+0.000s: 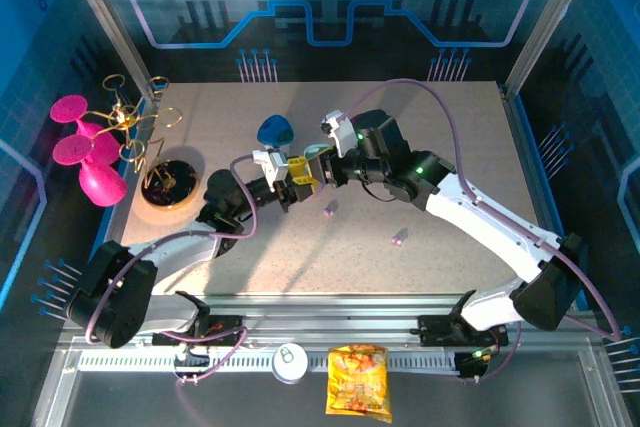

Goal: Insert wireless bluetooth earbuds into charging case

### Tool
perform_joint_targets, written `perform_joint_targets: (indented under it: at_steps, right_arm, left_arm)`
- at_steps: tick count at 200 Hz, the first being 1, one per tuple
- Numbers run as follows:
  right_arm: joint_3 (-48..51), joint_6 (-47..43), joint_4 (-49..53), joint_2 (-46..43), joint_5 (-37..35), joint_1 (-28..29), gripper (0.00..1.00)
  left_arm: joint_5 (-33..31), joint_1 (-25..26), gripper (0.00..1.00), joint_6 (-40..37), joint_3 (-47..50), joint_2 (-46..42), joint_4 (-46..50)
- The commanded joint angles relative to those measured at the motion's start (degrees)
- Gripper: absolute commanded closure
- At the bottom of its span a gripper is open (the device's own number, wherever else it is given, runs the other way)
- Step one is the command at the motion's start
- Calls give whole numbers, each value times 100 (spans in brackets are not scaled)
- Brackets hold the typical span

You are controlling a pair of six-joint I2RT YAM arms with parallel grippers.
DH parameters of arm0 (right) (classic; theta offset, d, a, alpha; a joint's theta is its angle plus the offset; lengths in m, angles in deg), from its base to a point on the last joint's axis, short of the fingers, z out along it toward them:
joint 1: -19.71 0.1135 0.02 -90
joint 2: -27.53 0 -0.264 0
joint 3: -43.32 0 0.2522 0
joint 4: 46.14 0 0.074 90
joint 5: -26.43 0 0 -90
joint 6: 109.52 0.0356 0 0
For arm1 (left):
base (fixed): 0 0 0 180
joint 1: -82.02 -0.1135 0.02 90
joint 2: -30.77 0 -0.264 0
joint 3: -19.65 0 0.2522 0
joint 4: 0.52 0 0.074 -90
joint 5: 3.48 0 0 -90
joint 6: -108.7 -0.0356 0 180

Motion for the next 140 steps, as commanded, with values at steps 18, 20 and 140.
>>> perform_joint_targets:
  at_steps: [18, 20, 140]
  right_arm:
    - [-217, -67, 189, -171, -88, 41, 67]
    - [-207, -63, 186, -177, -91, 38, 66]
    - [-512, -525, 667, -179, -103, 73, 64]
  left_arm:
    - [-21, 43, 78, -164, -115, -157, -203]
    - [-12, 42, 78, -164, -115, -160, -199]
    - [-15, 46, 78, -208, -124, -59, -190]
